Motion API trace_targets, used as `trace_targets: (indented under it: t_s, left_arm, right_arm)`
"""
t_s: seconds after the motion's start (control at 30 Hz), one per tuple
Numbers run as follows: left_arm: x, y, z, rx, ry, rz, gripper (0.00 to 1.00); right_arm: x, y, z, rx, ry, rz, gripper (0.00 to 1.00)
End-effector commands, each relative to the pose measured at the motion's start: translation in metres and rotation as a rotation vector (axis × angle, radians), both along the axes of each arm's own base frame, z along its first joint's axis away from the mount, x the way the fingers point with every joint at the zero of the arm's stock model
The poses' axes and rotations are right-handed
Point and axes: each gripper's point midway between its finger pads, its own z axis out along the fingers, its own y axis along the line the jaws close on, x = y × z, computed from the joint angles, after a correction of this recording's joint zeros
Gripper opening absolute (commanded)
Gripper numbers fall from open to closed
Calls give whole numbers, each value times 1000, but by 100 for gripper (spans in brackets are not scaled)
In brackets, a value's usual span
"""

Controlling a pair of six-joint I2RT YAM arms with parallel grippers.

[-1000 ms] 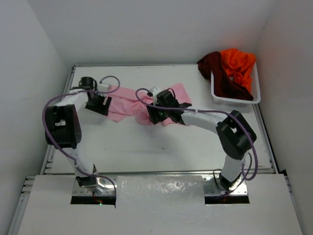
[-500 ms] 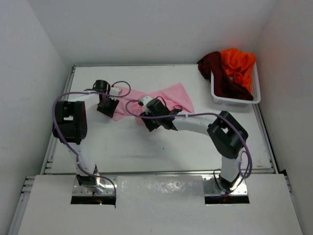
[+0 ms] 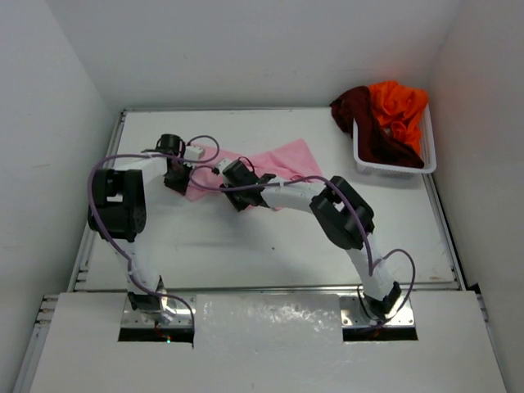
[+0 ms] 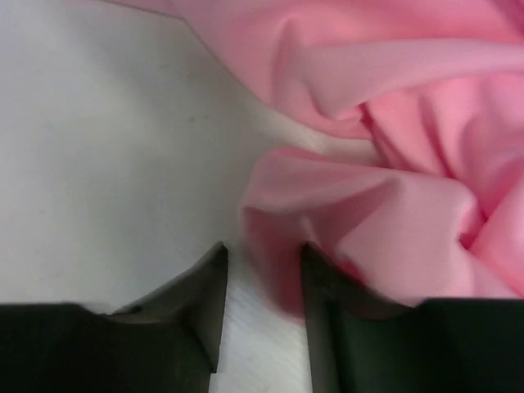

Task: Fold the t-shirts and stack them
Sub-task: Move the tshirt to the center of the board

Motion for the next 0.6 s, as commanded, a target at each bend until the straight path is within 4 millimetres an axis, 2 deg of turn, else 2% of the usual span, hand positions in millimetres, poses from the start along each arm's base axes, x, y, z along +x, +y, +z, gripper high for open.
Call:
trace_targets:
  t_s: [0.0,0.03,0.07,0.1,0.13,0.17,0.2,0.23,0.27,0.3,0.33,0.37,0.4,0.43,0.47,0.5,0.53,0.57]
  left_arm:
    - [12,3,31,-22,-71,36,0]
    - [18,3,40,-45,-90,47,0]
    - [23,15,50,-63,-116,89,0]
    - [28,19,58,-85,-129,117,0]
    - [45,24,81,-108,-191,130,0]
    - [57,39,96,-115,-235,163,0]
    - [67,46,111,-111,-269,176,0]
    - [96,56,150,-99,-374,183,0]
    - [111,62,173,-92,-431,189,0]
    - [123,64,195,-91,-482,183,0]
    - [148,63,244,-101,-603,164,0]
    - [159,60,269,-117,-665,141,0]
    - [167,56,293,-135,-721,127,0]
    - [180,55,338,-134,-830,116,0]
    - [184,51,361,-134,-881,100,0]
    - [184,49,381,-123,-923,72,0]
    - [181,47,417,-107,-1012,54,0]
    - [179,49,439,-79,-1081,35,0]
  right_arm:
    - [13,-21,-6,-58,26,-91,18]
    - [13,-27,-10,-40,52,-132,5]
    - [28,-38,-3,-4,47,-184,0]
    - [35,-44,2,28,51,-209,0]
    - [42,-48,9,81,71,-245,0]
    - [59,-49,34,154,40,-269,0]
    - [88,-72,52,205,14,-335,0]
    - [114,-75,86,283,-38,-367,0]
    - [146,-98,119,348,-96,-419,0]
    - [178,-103,176,435,-197,-437,0]
    - [198,-115,207,478,-255,-461,0]
    - [218,-135,236,513,-293,-481,0]
    - [233,-141,250,526,-320,-485,0]
    - [246,-148,328,609,-456,-464,0]
    - [255,-167,351,626,-499,-484,0]
    - [254,-180,390,673,-570,-487,0]
    - [252,-191,406,714,-588,-506,0]
    - [253,-213,428,759,-644,-515,0]
